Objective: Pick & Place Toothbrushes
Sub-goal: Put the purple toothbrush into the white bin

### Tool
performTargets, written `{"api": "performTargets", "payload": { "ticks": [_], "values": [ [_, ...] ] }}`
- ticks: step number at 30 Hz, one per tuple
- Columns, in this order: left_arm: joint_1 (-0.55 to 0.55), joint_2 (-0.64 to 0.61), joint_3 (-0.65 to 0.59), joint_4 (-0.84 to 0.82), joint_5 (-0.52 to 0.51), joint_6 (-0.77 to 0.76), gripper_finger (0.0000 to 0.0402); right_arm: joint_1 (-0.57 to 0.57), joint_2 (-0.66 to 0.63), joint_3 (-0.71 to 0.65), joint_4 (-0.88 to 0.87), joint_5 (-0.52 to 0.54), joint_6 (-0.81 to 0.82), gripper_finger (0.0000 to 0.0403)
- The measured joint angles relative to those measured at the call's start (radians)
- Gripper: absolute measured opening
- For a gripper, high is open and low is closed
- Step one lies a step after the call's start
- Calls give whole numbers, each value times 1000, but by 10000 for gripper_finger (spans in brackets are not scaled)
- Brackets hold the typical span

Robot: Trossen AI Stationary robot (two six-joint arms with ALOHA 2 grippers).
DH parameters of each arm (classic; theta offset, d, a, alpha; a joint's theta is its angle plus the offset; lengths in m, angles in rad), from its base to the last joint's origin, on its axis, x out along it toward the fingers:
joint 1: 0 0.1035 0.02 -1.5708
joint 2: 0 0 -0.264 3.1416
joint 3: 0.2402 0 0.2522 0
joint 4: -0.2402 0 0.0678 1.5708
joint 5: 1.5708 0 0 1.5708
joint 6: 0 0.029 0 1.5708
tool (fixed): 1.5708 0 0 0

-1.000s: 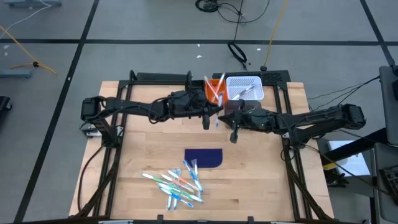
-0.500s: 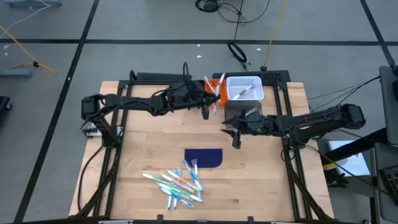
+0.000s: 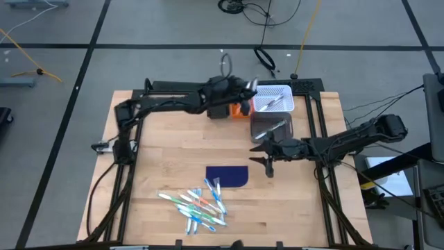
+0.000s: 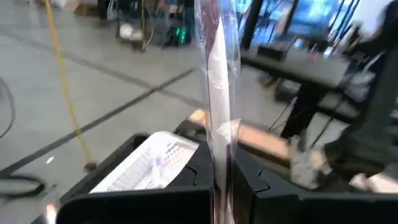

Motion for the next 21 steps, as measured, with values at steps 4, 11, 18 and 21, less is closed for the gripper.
{"api": "performTargets", "payload": {
  "ticks": [4,11,18,21],
  "values": [
    [26,120,207,-128,-1,42,7,25,0,-18,0,1,6,151],
    [43,319,495,-194,0,71,7,49,0,-63,52,2,6,150],
    [39,474,707,-318,-9,123,7,52,0,-104,112,3,6,146],
    [36,510,721,-326,-26,126,7,52,0,-117,149,3,6,146]
  ]
}}
